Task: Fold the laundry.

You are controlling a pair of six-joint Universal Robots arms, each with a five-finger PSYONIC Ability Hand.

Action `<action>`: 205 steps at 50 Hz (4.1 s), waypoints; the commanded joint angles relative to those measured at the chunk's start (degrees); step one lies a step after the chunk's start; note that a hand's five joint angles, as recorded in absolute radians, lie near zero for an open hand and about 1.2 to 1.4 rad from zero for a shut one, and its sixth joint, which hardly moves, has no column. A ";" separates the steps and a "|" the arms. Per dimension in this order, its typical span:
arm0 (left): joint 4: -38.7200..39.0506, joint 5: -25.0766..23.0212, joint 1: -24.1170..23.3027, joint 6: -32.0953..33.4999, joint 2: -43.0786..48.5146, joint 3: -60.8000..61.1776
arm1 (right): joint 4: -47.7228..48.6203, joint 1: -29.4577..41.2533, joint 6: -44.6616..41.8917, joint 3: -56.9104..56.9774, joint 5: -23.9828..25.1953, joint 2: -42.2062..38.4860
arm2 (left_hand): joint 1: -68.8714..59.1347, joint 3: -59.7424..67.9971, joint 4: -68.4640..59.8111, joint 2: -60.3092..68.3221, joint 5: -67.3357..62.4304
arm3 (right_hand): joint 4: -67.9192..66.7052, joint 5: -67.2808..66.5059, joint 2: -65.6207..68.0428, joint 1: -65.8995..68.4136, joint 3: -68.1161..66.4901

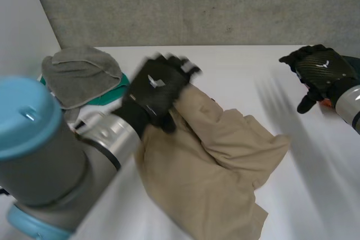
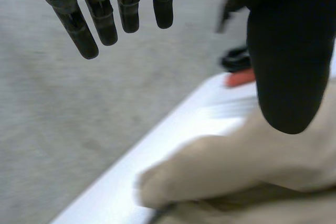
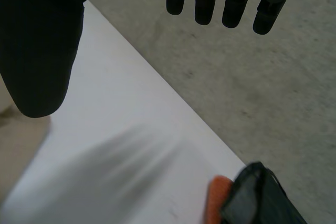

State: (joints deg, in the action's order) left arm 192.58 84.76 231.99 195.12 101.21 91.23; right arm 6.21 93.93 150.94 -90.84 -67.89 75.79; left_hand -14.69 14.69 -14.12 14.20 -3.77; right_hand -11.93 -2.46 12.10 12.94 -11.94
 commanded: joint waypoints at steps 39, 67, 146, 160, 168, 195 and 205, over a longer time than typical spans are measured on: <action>-5.55 1.29 12.88 0.52 37.48 -27.15 | -18.34 12.16 4.37 0.67 -0.49 -5.92 | -26.06 26.06 -26.63 26.56 -26.98 | 1.93 2.46 -2.10 -2.94 1.94; 12.38 3.06 -0.12 -7.11 18.85 -31.74 | -16.15 6.36 1.55 0.67 -0.66 2.61 | -65.31 65.31 -65.88 65.80 -66.23 | 1.93 2.46 -2.10 -2.94 1.94; 10.88 -6.01 17.62 0.80 -13.21 5.02 | -0.39 22.53 -3.99 -3.92 -15.96 11.74 | -65.31 65.31 -65.88 65.80 -66.23 | -68.07 -67.54 67.90 67.06 -68.06; 4.82 -4.34 18.41 -15.38 -28.44 -13.79 | -24.22 21.74 -0.03 39.06 -15.78 15.01 | -65.31 65.31 -65.88 65.80 -66.23 | -68.07 -67.54 67.90 67.06 -68.06; 4.56 -4.16 18.59 -15.03 -17.99 -17.84 | -29.42 20.42 2.87 47.95 -15.78 6.93 | -65.31 65.31 -65.88 65.80 -66.23 | -68.07 -67.54 67.90 67.06 -68.06; 13.25 -5.22 16.30 -8.70 40.56 -43.32 | -8.33 18.05 6.21 67.19 -28.26 -46.25 | -23.13 23.13 -23.70 23.63 -24.06 | -46.32 -45.78 46.14 45.30 -46.30; 14.93 -2.49 13.40 -8.53 33.10 -37.90 | -10.95 18.40 2.26 67.30 -28.44 -41.35 | 4.69 -4.69 4.12 -4.20 3.77 | 1.93 2.46 -2.10 -2.94 1.94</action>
State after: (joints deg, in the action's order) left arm 207.52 80.77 247.47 186.24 141.31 46.72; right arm -0.81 112.25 154.83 -20.47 -96.77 28.54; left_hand -10.73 11.98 -11.49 11.87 -2.58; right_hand -12.41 -2.42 12.06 12.84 -12.21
